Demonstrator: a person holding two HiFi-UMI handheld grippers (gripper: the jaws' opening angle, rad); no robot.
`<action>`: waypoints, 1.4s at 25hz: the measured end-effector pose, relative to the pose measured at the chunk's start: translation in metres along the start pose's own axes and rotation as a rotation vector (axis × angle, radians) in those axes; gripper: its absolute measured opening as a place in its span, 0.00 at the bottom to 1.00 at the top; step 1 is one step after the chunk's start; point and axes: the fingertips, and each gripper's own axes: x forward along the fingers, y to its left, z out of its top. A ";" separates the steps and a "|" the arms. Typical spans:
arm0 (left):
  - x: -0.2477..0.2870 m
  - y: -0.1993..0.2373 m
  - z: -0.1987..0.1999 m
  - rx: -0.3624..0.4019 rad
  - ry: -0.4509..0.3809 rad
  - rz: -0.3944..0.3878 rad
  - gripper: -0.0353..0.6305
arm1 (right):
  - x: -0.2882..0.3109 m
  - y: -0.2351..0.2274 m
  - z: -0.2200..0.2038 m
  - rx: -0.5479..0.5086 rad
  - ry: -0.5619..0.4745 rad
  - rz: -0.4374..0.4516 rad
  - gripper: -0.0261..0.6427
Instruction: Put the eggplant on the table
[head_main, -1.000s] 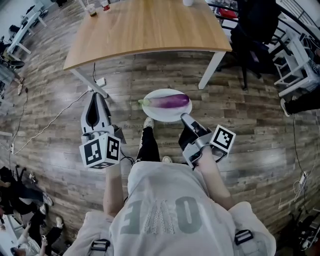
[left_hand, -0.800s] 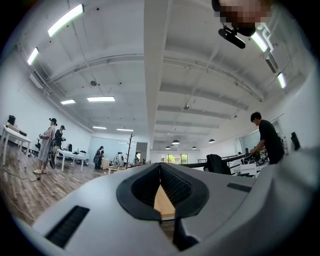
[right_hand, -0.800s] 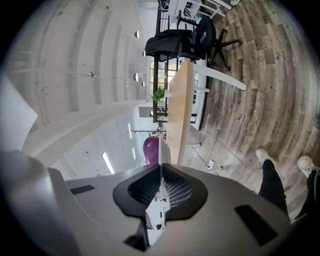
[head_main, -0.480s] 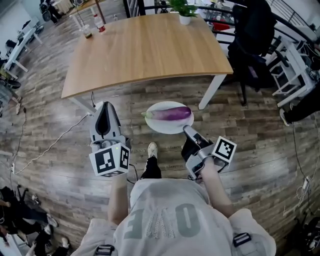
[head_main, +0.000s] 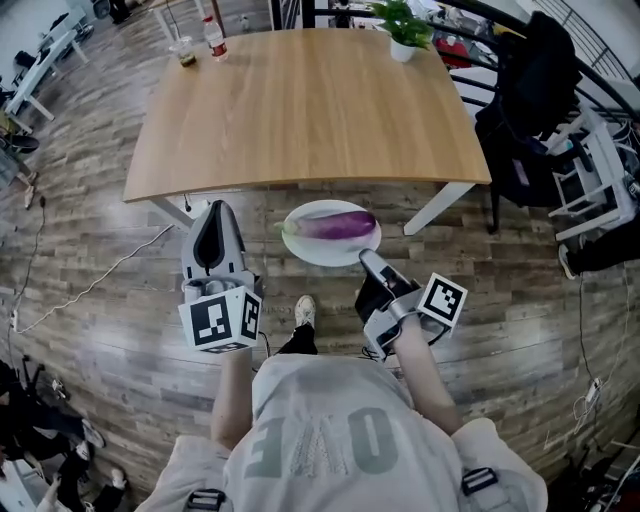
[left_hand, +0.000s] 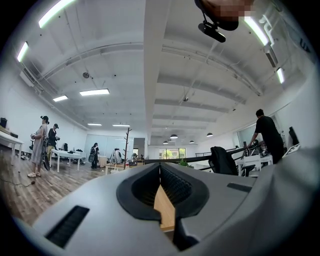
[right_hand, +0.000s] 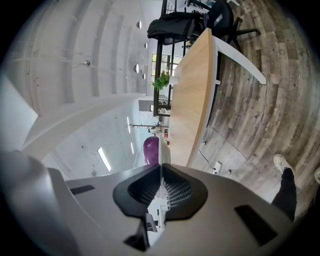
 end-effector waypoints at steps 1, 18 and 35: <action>0.008 0.005 -0.003 0.007 0.008 0.001 0.07 | 0.010 0.002 0.003 -0.003 0.003 -0.001 0.08; 0.154 0.068 -0.029 0.035 0.010 -0.075 0.07 | 0.167 0.016 0.056 0.000 -0.033 -0.019 0.08; 0.262 0.062 -0.045 -0.002 0.033 -0.045 0.07 | 0.256 0.041 0.138 -0.004 -0.001 0.006 0.08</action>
